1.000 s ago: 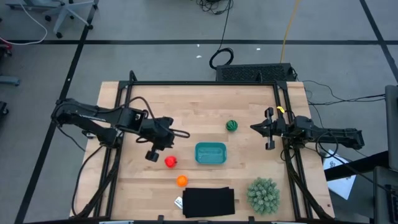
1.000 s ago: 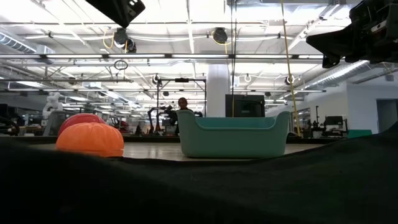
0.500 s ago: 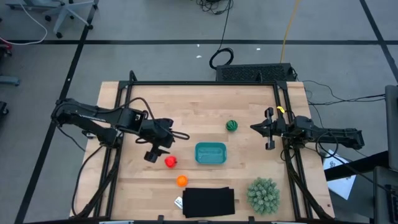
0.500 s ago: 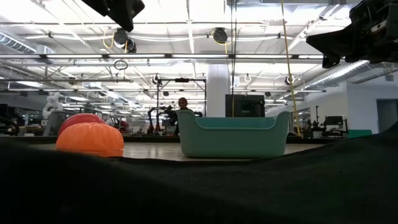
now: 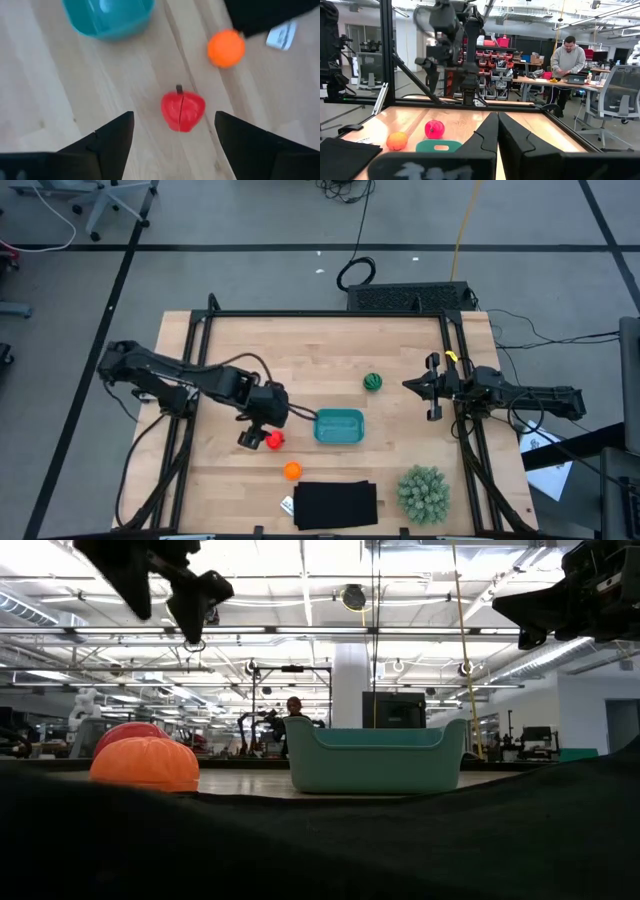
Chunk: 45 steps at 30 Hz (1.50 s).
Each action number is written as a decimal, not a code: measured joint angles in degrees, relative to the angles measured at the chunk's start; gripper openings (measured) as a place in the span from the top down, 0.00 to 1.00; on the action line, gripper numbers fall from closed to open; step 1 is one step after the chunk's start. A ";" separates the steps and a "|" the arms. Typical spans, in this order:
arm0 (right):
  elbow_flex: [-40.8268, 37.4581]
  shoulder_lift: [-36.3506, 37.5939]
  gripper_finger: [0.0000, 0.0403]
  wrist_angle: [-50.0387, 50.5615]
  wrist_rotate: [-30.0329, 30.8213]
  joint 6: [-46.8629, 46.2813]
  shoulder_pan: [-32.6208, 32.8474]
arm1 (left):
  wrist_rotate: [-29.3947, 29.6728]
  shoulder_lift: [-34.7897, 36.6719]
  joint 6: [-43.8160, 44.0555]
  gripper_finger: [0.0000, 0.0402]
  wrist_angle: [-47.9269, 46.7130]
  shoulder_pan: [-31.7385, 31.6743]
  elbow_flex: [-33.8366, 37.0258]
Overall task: Pick and placing Produce into tupperware
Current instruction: Put the red apple into the blue container
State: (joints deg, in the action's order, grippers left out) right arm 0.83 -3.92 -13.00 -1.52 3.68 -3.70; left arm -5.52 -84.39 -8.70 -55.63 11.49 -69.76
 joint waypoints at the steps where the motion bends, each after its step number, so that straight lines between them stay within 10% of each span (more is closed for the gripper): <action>1: 0.00 0.00 1.00 0.01 0.00 0.00 -0.02 | -0.02 -0.60 -0.81 0.29 -0.03 0.25 0.02; 45: 0.00 -0.02 1.00 0.01 0.00 -2.05 0.00 | 1.23 -6.50 -3.05 0.17 9.06 3.85 5.16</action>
State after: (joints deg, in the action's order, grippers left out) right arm 0.82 -3.95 -12.99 -1.52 1.63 -3.71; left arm -4.29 -90.89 -11.75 -46.57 15.34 -64.60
